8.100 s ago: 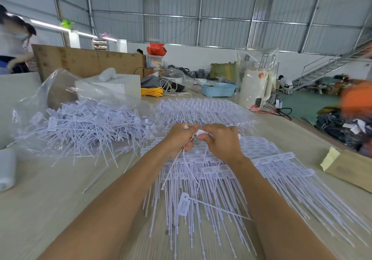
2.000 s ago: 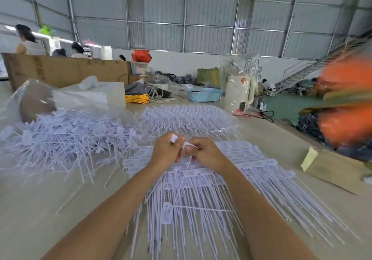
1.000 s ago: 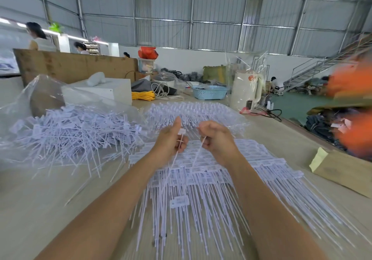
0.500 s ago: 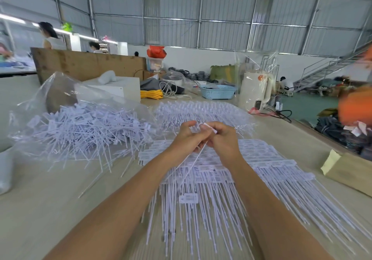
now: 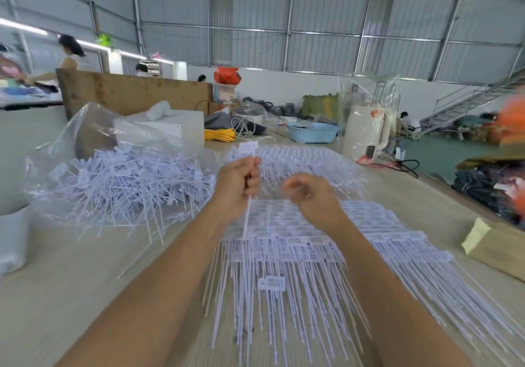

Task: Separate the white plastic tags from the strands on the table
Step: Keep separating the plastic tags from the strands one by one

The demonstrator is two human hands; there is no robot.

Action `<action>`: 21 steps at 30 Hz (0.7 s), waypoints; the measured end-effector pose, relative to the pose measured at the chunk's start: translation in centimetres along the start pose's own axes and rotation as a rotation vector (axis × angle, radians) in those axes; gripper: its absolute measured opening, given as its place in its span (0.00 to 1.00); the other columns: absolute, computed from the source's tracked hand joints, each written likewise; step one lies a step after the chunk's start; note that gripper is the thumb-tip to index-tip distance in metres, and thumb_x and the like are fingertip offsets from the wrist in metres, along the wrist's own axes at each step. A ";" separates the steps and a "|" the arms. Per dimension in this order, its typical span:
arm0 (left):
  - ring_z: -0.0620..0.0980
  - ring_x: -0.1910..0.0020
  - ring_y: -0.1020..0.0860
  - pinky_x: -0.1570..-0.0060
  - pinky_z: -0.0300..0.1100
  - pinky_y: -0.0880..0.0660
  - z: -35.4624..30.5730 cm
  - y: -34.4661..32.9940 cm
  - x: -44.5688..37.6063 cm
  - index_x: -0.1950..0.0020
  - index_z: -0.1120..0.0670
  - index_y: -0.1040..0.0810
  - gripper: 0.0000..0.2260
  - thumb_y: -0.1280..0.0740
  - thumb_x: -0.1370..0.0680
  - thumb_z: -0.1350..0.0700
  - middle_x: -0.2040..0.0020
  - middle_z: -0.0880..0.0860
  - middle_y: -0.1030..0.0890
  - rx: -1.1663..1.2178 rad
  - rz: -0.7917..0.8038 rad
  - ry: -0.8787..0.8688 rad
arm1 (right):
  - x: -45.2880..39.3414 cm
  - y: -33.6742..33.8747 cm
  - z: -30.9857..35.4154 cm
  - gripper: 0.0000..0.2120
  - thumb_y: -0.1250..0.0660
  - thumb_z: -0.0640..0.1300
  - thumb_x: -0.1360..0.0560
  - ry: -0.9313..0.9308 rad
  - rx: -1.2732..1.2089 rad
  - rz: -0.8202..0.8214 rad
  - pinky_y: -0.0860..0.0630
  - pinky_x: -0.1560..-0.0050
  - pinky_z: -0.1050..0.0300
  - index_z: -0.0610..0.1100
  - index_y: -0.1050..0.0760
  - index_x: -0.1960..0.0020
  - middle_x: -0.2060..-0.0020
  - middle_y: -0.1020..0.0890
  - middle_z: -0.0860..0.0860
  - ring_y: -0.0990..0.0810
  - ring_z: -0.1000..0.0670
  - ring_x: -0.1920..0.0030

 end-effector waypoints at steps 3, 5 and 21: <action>0.40 0.83 0.38 0.85 0.31 0.43 1.5 1.8 -0.2 0.56 0.59 0.28 0.11 0.46 0.17 0.61 0.77 0.47 0.30 -0.030 -0.049 0.113 | 1.8 -5.4 0.4 0.09 0.33 0.28 0.28 0.022 0.258 0.548 0.28 0.61 0.72 0.39 0.18 0.55 0.63 0.22 0.57 0.24 0.66 0.65; 0.40 0.83 0.39 0.85 0.31 0.44 2.6 2.6 -0.2 0.57 0.59 0.27 0.11 0.45 0.17 0.60 0.76 0.48 0.30 -0.117 -0.086 0.161 | 2.3 -6.8 0.3 0.11 0.32 0.30 0.29 0.041 0.424 0.635 0.25 0.55 0.64 0.42 0.18 0.53 0.61 0.25 0.55 0.24 0.61 0.59; 0.44 0.78 0.34 0.79 0.34 0.39 3.6 1.7 -0.1 0.52 0.63 0.25 0.10 0.45 0.19 0.66 0.67 0.55 0.30 -0.094 -0.086 0.183 | 0.0 2.4 0.4 0.07 0.27 0.33 0.32 -0.038 -0.113 -0.162 0.31 0.65 0.73 0.43 0.19 0.63 0.69 0.21 0.55 0.26 0.64 0.70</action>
Point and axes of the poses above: each hand's wrist, its own x-axis away from the middle knuckle, its own y-axis out of the back of the hand, z = x × y, the point moved 8 cm from there along -x, towards the middle knuckle
